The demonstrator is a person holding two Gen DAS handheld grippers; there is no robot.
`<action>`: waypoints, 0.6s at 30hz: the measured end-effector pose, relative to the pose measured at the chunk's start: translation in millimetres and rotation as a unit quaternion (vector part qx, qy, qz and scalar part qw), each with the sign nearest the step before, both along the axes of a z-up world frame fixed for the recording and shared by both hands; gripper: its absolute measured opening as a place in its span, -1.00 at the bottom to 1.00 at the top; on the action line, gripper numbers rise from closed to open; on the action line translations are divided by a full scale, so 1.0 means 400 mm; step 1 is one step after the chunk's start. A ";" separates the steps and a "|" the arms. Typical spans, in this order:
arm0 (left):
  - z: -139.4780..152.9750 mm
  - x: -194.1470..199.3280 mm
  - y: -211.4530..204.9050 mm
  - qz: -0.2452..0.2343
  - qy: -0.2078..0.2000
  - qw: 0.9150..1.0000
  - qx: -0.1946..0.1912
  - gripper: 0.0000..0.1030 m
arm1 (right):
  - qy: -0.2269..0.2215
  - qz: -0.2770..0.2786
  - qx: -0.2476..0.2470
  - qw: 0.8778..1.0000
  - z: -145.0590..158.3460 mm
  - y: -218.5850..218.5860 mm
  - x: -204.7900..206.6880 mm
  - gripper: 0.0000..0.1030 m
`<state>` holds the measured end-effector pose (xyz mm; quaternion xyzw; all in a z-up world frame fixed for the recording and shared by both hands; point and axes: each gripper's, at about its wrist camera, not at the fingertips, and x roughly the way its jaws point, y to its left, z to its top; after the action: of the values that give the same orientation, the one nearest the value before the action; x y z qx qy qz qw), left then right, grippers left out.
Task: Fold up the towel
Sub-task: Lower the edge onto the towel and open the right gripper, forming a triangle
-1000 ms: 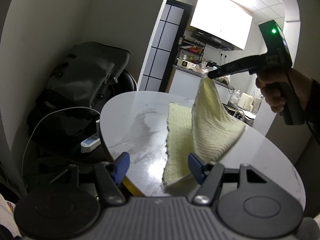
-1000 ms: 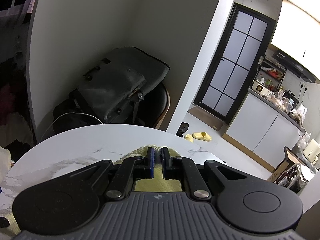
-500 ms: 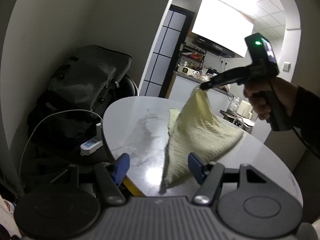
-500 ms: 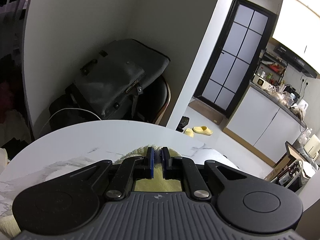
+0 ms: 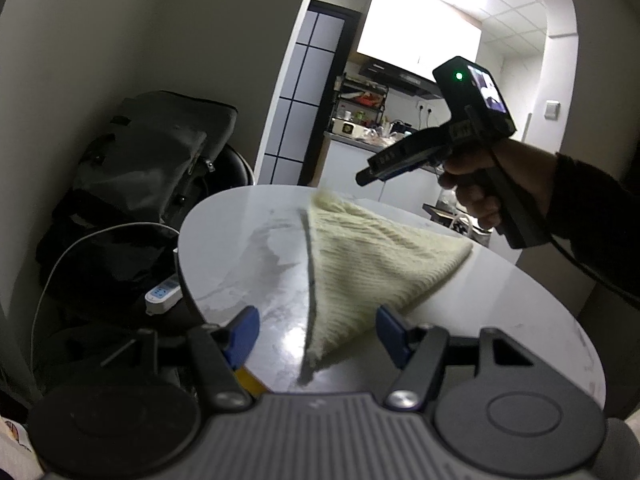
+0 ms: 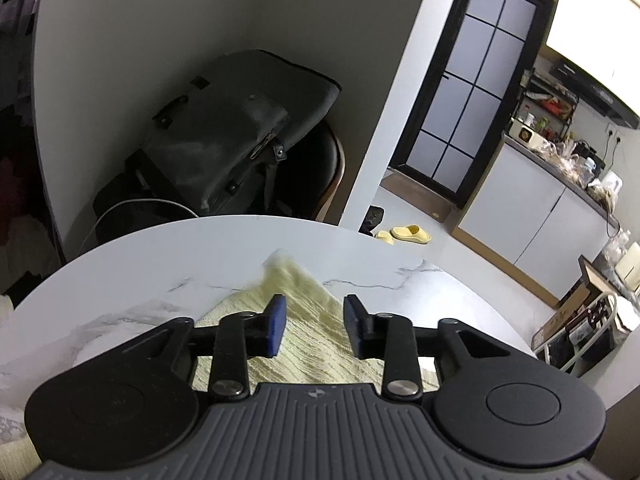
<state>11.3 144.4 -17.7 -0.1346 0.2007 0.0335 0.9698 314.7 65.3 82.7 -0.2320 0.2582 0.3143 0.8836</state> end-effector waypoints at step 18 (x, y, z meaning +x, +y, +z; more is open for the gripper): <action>-0.001 0.027 -0.019 -0.008 0.022 0.999 0.037 0.31 | 0.024 0.003 0.001 1.000 -0.038 -0.102 -0.051 -0.26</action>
<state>22.0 136.9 -18.2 -0.0962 0.2212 0.0362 0.9698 294.4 24.5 67.3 -0.2244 0.2780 0.3228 0.8764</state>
